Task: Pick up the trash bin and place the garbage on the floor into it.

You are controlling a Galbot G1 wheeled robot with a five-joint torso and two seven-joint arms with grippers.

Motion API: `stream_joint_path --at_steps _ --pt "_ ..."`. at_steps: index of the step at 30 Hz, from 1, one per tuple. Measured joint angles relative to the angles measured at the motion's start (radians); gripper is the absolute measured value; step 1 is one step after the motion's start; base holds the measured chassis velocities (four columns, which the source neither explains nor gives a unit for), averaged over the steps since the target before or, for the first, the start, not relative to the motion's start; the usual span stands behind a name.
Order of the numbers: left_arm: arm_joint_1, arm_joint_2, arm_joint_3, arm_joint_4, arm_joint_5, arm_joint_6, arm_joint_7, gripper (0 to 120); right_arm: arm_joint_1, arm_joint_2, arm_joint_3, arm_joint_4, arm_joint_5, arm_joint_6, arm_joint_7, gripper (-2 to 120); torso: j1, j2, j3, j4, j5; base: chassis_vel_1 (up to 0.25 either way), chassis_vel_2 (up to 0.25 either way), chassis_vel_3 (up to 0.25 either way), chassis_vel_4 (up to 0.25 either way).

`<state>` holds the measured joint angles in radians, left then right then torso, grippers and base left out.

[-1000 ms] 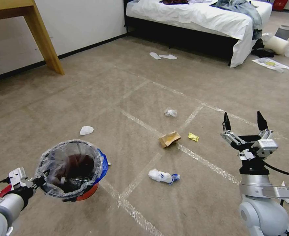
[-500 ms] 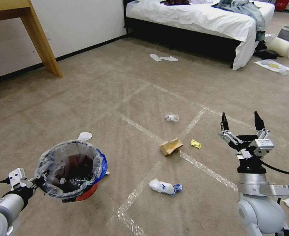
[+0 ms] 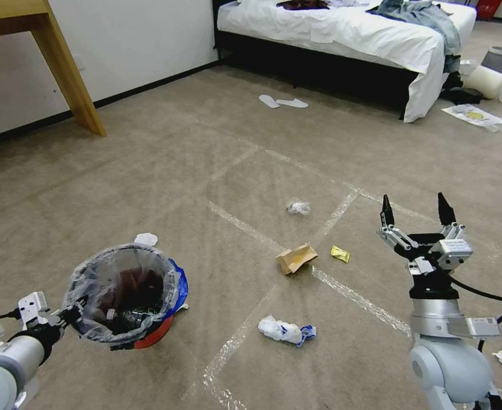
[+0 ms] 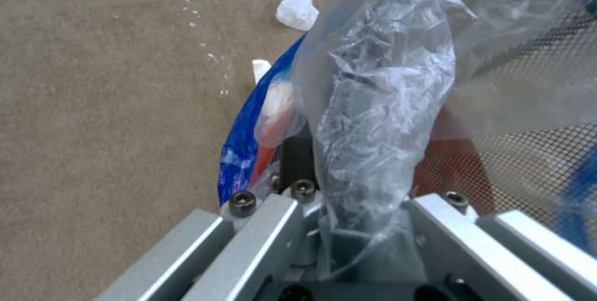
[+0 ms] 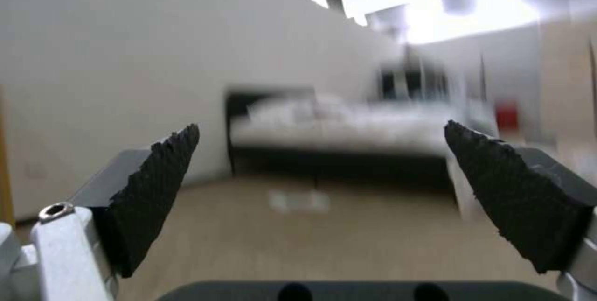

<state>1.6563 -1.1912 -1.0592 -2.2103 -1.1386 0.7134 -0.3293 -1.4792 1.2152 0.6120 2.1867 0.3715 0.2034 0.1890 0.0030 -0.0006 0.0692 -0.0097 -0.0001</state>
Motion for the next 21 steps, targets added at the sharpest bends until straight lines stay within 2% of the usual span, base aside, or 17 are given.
stream_joint_path --at_steps 2,3,4,5,6,7,8,9,11,12,13,14,15,16,17,20,21 --pt "0.000 0.000 0.001 0.000 0.000 0.000 0.001 1 0.012 -0.029 -0.030 0.006 0.076 -0.124 0.103 100 0.000 0.000 0.000 0.0001 0.0002 0.000 0.000 0.000 0.000" --pt "-0.002 0.001 0.003 0.000 0.000 -0.001 0.001 1 0.030 -0.061 -0.062 0.011 0.174 -0.276 0.210 100 0.000 0.000 0.000 0.0001 0.0003 0.000 0.000 0.000 0.000" --pt "-0.002 0.001 0.003 0.000 0.000 -0.001 0.001 1 0.030 -0.061 -0.062 0.011 0.174 -0.276 0.210 100 0.000 0.000 0.000 0.0001 0.0003 0.000 0.000 0.000 0.000" --pt "-0.002 0.001 0.005 0.001 0.001 -0.001 0.001 1 0.044 -0.078 -0.086 0.013 0.253 -0.366 0.270 100 0.000 0.000 0.000 -0.0001 0.0001 0.000 0.000 0.000 0.000" --pt "-0.002 0.001 0.005 0.001 0.001 -0.001 0.001 1 0.044 -0.078 -0.086 0.013 0.253 -0.366 0.270 100 0.000 0.000 0.000 -0.0001 0.0001 0.000 0.000 0.000 0.000" --pt "-0.003 -0.001 0.006 0.003 0.002 -0.001 0.001 1 0.065 -0.097 -0.120 0.010 0.365 -0.472 0.337 100 0.000 0.000 0.000 0.0000 0.0003 0.000 0.000 0.000 0.000" --pt "-0.003 -0.001 0.007 0.004 0.003 -0.001 0.001 1 0.077 -0.109 -0.135 0.003 0.413 -0.523 0.364 100 0.000 0.000 0.000 0.0000 0.0003 0.000 0.000 0.000 0.000" --pt "-0.003 -0.001 0.007 0.004 0.003 -0.001 0.001 1 0.077 -0.109 -0.135 0.003 0.413 -0.523 0.364 100 0.000 0.000 0.000 0.0000 0.0003 0.000 0.000 0.000 0.000" --pt "-0.004 -0.003 0.011 0.009 0.006 -0.001 0.001 1 0.134 -0.186 -0.203 -0.059 0.503 -0.664 0.409 100 0.000 0.000 0.000 0.0003 0.0004 0.000 0.000 0.000 0.000" --pt "-0.004 -0.003 0.011 0.009 0.006 -0.001 0.001 1 0.134 -0.186 -0.203 -0.059 0.503 -0.664 0.409 100 0.000 0.000 0.000 0.0003 0.0004 0.000 0.000 0.000 0.000" --pt "-0.007 -0.004 0.014 0.011 0.008 -0.001 0.001 1 0.158 -0.228 -0.234 -0.098 0.475 -0.699 0.398 100 0.000 0.000 0.000 0.0005 0.0003 0.000 0.000 0.000 0.000" --pt "-0.016 -0.004 0.022 0.015 0.009 -0.001 0.001 1 0.176 -0.298 -0.276 -0.149 0.352 -0.709 0.321 100 0.000 0.000 0.000 0.0003 0.0008 0.000 0.000 0.000 0.000" --pt "-0.016 -0.004 0.022 0.015 0.009 -0.001 0.001 1 0.176 -0.298 -0.276 -0.149 0.352 -0.709 0.321 100 0.000 0.000 0.000 0.0003 0.0008 0.000 0.000 0.000 0.000" --pt "-0.023 -0.003 0.028 0.020 0.009 -0.001 0.001 1 0.181 -0.348 -0.301 -0.176 0.266 -0.712 0.262 100 0.000 0.000 0.000 0.0002 0.0003 0.000 0.000 0.000 0.000" --pt "-0.029 -0.002 0.035 0.025 0.010 -0.002 0.001 1 0.180 -0.407 -0.329 -0.202 0.185 -0.678 0.182 100 0.000 0.000 0.000 -0.0003 0.0003 0.000 0.000 0.000 0.000" --pt "-0.033 -0.004 0.041 0.027 0.013 -0.001 0.001 1 0.179 -0.458 -0.348 -0.225 0.101 -0.644 0.108 100 0.000 0.000 0.000 -0.0002 0.0005 0.000 0.000 0.000 0.000" --pt "-0.038 -0.006 0.048 0.031 0.016 -0.001 0.001 1 0.173 -0.524 -0.366 -0.260 -0.017 -0.539 -0.009 100 0.000 0.000 0.000 0.0000 0.0005 0.000 0.000 0.000 0.000"
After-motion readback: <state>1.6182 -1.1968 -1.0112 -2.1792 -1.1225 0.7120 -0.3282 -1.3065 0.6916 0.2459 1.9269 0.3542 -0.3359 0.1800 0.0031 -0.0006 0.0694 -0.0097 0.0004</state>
